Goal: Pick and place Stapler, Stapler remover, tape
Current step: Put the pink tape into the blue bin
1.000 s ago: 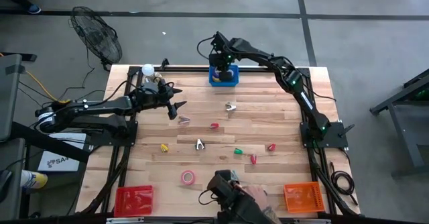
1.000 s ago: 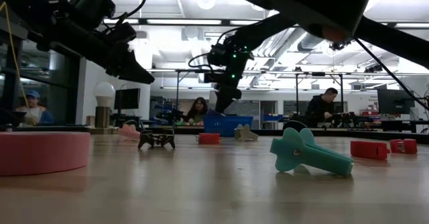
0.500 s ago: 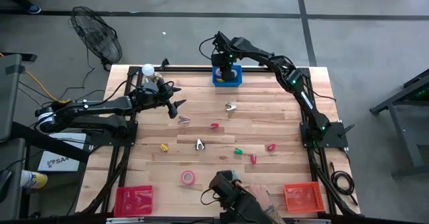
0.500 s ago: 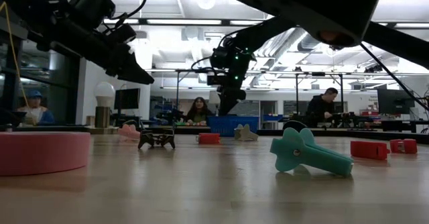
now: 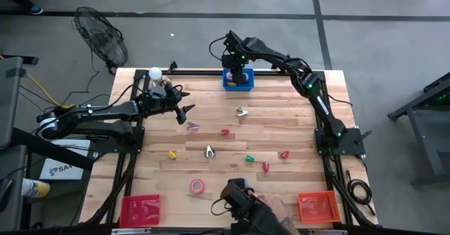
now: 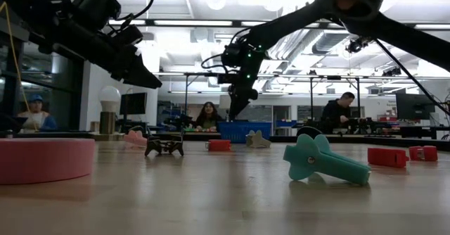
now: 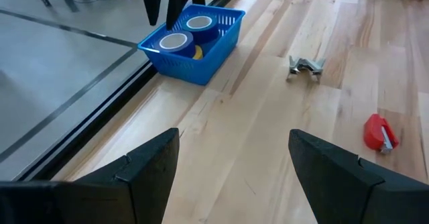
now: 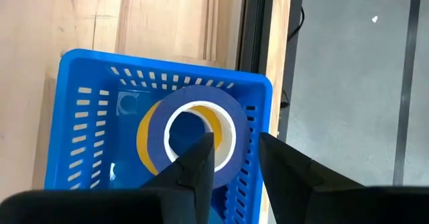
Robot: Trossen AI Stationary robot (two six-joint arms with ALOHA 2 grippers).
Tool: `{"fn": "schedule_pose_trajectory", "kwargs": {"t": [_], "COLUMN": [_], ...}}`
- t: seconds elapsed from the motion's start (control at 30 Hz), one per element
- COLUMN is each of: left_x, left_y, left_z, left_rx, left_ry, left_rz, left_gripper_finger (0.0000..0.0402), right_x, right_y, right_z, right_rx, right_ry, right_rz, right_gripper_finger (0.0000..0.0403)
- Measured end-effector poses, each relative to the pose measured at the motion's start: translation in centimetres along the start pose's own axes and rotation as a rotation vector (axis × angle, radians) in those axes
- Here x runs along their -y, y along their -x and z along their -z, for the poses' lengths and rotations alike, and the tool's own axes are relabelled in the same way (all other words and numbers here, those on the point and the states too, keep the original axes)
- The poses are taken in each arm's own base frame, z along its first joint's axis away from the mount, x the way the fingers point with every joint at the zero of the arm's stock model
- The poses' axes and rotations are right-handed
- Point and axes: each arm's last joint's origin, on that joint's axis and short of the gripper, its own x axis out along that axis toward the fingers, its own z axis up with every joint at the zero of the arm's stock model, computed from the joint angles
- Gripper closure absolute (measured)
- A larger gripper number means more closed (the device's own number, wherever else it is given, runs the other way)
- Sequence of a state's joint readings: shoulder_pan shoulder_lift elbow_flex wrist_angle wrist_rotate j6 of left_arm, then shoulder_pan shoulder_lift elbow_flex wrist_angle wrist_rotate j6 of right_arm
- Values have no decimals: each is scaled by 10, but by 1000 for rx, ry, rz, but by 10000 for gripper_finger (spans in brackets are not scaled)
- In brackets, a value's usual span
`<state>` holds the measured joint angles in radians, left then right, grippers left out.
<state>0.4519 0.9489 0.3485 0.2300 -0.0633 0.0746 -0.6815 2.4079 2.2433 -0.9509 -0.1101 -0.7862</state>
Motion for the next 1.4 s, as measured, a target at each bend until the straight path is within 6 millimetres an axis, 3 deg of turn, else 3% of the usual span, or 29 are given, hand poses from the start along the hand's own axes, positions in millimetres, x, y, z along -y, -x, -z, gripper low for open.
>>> {"fn": "schedule_pose_trajectory", "kwargs": {"t": [0.33, 0.63, 0.97, 1.17, 1.4], "left_x": [-1, -1, 1, 1, 1], "left_y": [0, 0, 0, 0, 0], "left_z": [1, 2, 4, 7, 8], "left_rx": [-16, -23, -41, -73, -83], "left_ry": [28, 32, 53, 76, 87], "left_rz": [-26, -25, 11, 12, 13], "left_gripper_finger": [125, 125, 125, 125, 125], "right_x": [3, 16, 10, 11, 6], "right_y": [32, 71, 83, 89, 112], "right_z": [-2, 16, 22, 25, 26], "right_rx": [30, 136, 168, 200, 238], "right_ry": [-14, -148, -187, -185, -159], "right_rz": [19, -93, -224, -259, -303], "right_gripper_finger": [295, 295, 300, 325, 358]}}
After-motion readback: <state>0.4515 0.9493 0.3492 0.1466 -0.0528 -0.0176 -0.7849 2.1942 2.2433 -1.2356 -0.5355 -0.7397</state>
